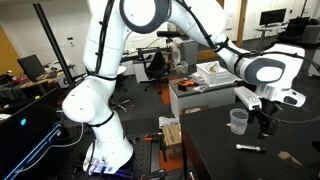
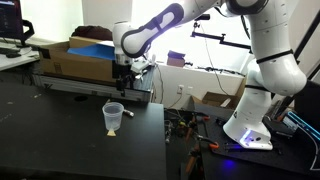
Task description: Remove the marker from the clear cup
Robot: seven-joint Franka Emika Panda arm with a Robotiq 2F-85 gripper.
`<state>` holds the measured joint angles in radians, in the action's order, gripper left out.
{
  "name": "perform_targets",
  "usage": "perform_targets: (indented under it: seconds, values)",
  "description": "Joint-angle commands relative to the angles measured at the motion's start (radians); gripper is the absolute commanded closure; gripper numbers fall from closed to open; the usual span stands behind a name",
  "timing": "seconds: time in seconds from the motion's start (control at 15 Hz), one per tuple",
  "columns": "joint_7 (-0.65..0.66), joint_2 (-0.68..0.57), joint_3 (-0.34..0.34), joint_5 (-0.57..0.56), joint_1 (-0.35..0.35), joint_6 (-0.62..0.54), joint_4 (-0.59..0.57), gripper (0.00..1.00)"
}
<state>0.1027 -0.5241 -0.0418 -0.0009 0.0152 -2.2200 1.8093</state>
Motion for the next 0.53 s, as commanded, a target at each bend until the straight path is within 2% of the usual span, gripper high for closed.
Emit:
perform_targets:
  seconds: [0.0,0.2,0.47]
  values:
    - [0.063,0.144,-0.014,-0.042,-0.045,-0.084,0.126,0.0]
    - [0.104,0.237,-0.016,-0.084,-0.069,-0.144,0.188,0.0]
    - [0.053,0.345,0.016,-0.068,-0.064,-0.155,0.253,0.0]
